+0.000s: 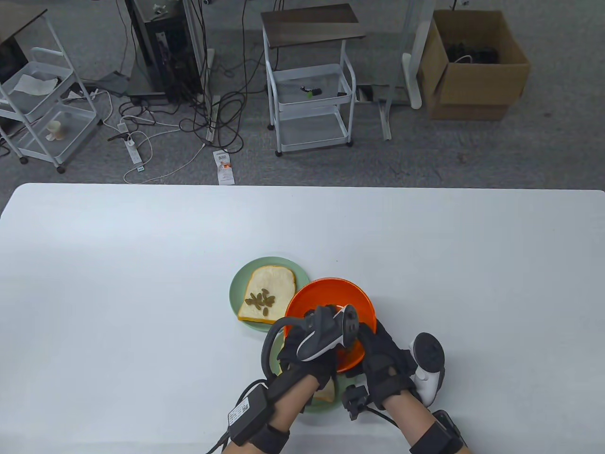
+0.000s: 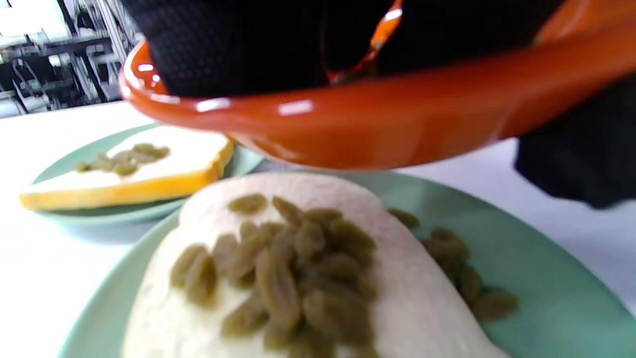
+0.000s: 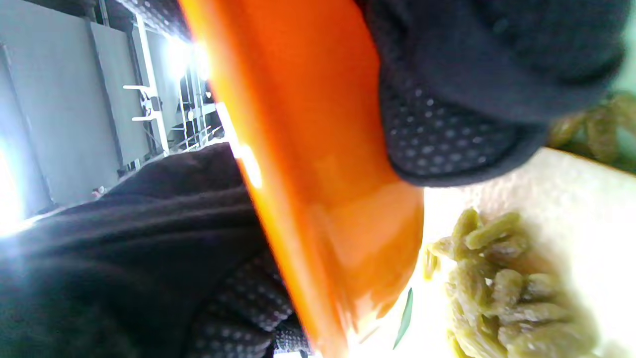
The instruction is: Sprinkle raisins onto toast
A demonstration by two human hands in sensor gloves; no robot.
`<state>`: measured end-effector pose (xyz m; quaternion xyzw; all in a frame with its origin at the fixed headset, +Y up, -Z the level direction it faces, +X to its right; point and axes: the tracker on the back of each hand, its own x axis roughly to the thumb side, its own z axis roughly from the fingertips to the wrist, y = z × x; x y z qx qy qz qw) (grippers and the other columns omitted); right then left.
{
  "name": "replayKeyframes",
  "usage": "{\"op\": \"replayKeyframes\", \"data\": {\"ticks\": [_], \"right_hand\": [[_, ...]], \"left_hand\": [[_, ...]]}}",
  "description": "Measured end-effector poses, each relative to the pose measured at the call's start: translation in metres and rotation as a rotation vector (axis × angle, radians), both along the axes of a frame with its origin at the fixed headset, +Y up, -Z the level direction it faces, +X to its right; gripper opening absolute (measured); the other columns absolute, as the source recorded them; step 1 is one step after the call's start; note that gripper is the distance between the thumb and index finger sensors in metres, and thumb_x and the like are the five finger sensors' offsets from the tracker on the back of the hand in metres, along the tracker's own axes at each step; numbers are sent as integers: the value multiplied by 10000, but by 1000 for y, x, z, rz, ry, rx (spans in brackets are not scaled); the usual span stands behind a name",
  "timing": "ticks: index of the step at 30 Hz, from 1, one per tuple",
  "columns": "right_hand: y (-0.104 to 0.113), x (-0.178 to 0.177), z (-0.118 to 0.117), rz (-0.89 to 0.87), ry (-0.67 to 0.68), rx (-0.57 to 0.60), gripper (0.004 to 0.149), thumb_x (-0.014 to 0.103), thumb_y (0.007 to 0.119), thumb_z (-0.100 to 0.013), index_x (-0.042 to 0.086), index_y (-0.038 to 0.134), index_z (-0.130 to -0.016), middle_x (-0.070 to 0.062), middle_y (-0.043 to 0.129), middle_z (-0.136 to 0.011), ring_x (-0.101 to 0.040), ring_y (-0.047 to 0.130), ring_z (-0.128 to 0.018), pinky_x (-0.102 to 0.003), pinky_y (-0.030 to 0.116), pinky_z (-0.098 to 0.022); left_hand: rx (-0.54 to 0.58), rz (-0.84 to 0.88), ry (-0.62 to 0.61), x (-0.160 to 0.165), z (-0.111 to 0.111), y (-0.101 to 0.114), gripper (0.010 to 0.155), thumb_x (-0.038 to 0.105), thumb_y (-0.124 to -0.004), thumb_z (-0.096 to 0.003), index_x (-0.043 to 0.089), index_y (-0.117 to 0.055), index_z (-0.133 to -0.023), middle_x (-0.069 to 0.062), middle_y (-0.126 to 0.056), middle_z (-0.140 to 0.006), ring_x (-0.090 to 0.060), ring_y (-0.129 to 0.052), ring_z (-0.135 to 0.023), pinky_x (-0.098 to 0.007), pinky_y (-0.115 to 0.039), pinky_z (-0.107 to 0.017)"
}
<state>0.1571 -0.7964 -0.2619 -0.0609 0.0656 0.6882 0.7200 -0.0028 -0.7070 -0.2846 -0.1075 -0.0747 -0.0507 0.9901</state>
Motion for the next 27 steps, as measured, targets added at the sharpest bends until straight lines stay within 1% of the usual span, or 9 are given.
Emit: {"op": "replayKeyframes", "data": {"ticks": [1,3,5,7,10,16,21,23,27], "right_hand": [[0,1,0,-10,-4,-4,687,404,671,-538,-45,504,-1030,-353,741,-887,-436,1014,-221,-389,903,-121],[0,2,-1,5,-7,9,685,403,666,-536,-44,507,-1030,-352,747,-880,-430,1015,-213,-383,904,-113],[0,2,-2,-7,-10,5,682,402,664,-536,-41,510,-1029,-351,751,-875,-427,1015,-208,-380,905,-109],[0,3,-2,-9,-10,8,678,403,663,-535,-39,518,-1029,-350,759,-869,-424,1014,-200,-376,904,-102],[0,2,-2,-17,-8,7,681,410,663,-535,-37,518,-1029,-348,761,-865,-415,1016,-194,-369,905,-97],[-1,1,-2,-2,-2,5,681,417,661,-539,-35,525,-1029,-345,768,-863,-408,1017,-189,-363,904,-94],[-2,2,-3,30,2,-18,688,421,677,-544,-42,528,-1029,-350,768,-867,-415,1024,-200,-369,909,-105],[-2,2,-2,31,3,-25,690,422,674,-544,-44,523,-1030,-348,766,-870,-405,1032,-210,-366,914,-112],[-3,4,-4,17,-13,-30,692,421,669,-547,-43,507,-1034,-348,758,-877,-396,1041,-236,-364,921,-132]], "left_hand": [[16,-6,-4,1,0,0,741,501,-995,-417,306,-703,-1070,-59,-885,-975,-100,-1106,-531,-260,-982,-458],[57,-14,-12,4,2,-1,620,497,-997,-416,355,-794,-984,-46,-916,-940,-108,-1113,-499,-262,-986,-442],[101,-21,-27,6,2,-1,581,502,-1002,-406,371,-830,-945,-33,-949,-896,-112,-1116,-463,-262,-989,-421],[115,-11,-42,5,0,-2,563,503,-1009,-393,370,-856,-918,-5,-975,-857,-117,-1119,-430,-265,-991,-396],[130,15,-50,3,-4,-2,472,480,-1007,-401,374,-899,-848,24,-1000,-772,-143,-1119,-361,-283,-986,-342],[172,67,-51,-3,-7,-7,442,471,-1025,-369,382,-935,-792,40,-1037,-697,-132,-1109,-269,-271,-989,-285],[148,111,-52,-7,-12,-13,435,469,-1039,-357,381,-949,-774,43,-1047,-678,-122,-1116,-256,-263,-996,-276],[151,122,-47,-9,-12,-12,435,473,-1037,-356,383,-949,-773,46,-1046,-679,-117,-1118,-260,-259,-998,-280],[179,226,-28,-17,-11,-1,435,471,-1038,-356,382,-950,-773,45,-1046,-679,-111,-1120,-263,-256,-1000,-282]]}}
